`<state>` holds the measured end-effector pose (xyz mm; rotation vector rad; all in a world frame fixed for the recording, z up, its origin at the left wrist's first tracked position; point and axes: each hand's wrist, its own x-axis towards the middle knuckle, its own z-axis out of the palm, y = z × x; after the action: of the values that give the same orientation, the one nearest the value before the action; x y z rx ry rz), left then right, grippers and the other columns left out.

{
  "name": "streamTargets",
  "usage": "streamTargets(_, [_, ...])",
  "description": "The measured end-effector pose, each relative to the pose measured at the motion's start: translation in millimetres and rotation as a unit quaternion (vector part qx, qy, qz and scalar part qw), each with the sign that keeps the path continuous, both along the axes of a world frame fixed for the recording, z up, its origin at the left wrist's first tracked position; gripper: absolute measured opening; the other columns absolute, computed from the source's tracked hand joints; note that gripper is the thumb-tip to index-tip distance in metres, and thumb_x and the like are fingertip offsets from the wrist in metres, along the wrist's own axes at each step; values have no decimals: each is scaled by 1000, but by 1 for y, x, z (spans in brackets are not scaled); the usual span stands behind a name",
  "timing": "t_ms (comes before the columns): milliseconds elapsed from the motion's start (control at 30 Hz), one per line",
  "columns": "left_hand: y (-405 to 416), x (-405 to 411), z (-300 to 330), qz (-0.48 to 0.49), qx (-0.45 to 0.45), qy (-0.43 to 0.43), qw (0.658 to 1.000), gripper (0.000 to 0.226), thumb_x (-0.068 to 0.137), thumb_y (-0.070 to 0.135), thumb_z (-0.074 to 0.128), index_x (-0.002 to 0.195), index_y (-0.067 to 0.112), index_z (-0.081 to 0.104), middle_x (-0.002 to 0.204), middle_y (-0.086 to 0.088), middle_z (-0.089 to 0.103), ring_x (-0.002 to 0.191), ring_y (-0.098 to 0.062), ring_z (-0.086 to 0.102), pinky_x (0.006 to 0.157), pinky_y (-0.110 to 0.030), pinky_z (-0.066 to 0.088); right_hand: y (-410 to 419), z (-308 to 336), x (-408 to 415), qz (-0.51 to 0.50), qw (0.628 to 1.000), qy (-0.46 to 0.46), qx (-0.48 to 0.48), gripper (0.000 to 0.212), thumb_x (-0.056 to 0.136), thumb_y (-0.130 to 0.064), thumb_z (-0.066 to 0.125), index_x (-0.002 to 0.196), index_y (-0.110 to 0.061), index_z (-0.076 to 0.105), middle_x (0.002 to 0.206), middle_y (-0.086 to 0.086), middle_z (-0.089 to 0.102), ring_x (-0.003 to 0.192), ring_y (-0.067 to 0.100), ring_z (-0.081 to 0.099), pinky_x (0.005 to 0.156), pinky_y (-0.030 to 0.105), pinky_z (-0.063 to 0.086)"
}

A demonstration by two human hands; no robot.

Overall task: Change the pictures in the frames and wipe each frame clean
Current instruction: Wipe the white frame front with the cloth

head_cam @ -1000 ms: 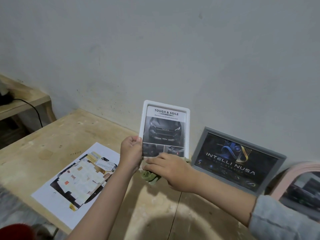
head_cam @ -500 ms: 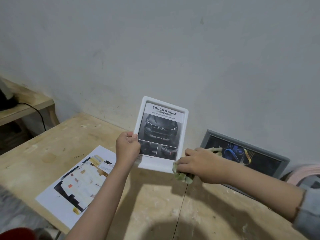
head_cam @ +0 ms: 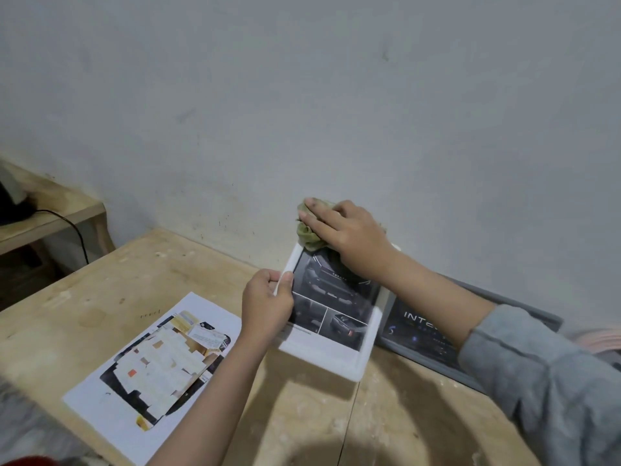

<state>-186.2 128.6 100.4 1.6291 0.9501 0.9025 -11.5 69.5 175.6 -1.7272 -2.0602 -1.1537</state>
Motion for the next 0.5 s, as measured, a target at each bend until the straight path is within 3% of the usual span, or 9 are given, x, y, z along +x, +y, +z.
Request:
streamTargets(133, [4, -10, -7, 8, -30, -20, 999, 19, 93, 24, 56, 86, 8, 61, 72, -4, 61, 67, -20, 54, 61, -29, 40, -5, -10, 10, 27, 1000, -15, 6, 34, 96, -3, 45, 125, -9, 60, 132, 9, 58, 70, 31, 55, 59, 39, 50])
streamTargets(267, [11, -17, -9, 32, -51, -55, 997, 19, 95, 22, 54, 87, 6, 60, 76, -15, 66, 68, -23, 60, 67, -37, 48, -22, -17, 22, 9, 1000, -4, -12, 47, 97, 0, 24, 121, -8, 64, 131, 10, 58, 73, 33, 57, 60, 40, 50])
streamTargets(400, [17, -20, -9, 38, -71, -88, 993, 18, 96, 17, 52, 85, 5, 58, 66, -7, 62, 60, -17, 56, 59, -30, 45, -38, -20, 38, -21, 999, 23, -13, 63, 79, 11, 23, 126, -9, 60, 133, 9, 57, 79, 32, 52, 60, 39, 50])
streamTargets(500, [18, -17, -10, 33, -80, -105, 991, 17, 96, 17, 53, 80, 13, 58, 72, -9, 65, 67, -21, 59, 67, -35, 49, -49, -26, 37, -46, 996, 72, 19, 69, 69, 11, 28, 128, -13, 54, 134, 10, 56, 83, 28, 42, 61, 38, 49])
